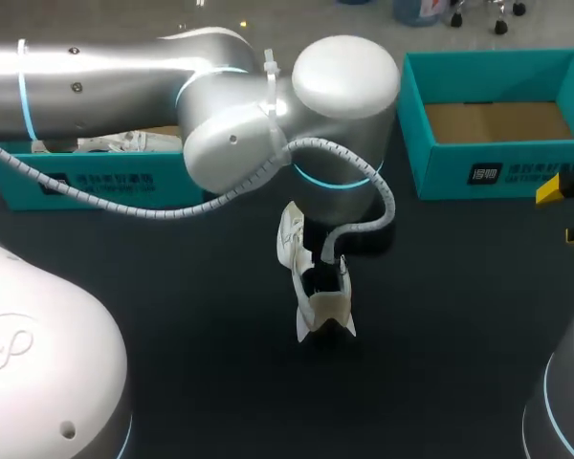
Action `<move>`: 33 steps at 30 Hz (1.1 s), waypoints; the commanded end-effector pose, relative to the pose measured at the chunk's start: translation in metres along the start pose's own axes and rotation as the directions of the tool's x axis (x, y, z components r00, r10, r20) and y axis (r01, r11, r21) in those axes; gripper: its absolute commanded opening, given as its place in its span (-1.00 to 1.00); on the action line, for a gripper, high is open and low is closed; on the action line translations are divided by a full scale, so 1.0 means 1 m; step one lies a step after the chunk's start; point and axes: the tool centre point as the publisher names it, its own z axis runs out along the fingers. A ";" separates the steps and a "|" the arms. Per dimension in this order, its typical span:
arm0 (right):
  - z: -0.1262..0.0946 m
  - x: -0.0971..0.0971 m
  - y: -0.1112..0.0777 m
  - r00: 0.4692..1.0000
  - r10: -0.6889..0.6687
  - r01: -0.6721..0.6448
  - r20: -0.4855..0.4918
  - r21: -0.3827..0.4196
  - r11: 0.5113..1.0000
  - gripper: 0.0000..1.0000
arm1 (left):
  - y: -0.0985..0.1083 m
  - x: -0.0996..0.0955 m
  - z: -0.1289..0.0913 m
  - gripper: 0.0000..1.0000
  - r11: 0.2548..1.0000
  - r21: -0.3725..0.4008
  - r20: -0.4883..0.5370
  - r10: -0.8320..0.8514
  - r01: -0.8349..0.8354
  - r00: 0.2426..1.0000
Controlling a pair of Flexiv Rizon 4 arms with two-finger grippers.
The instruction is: Take the shoe out of the shoebox, open the shoe tongue, remove and reinsert the insole, then place the shoe into the shoebox
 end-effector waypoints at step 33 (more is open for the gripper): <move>0.000 0.000 -0.001 1.000 0.001 -0.001 0.003 -0.002 1.000 1.00 | -0.023 0.031 0.075 0.59 0.980 0.026 -0.036 -0.195 0.196 0.980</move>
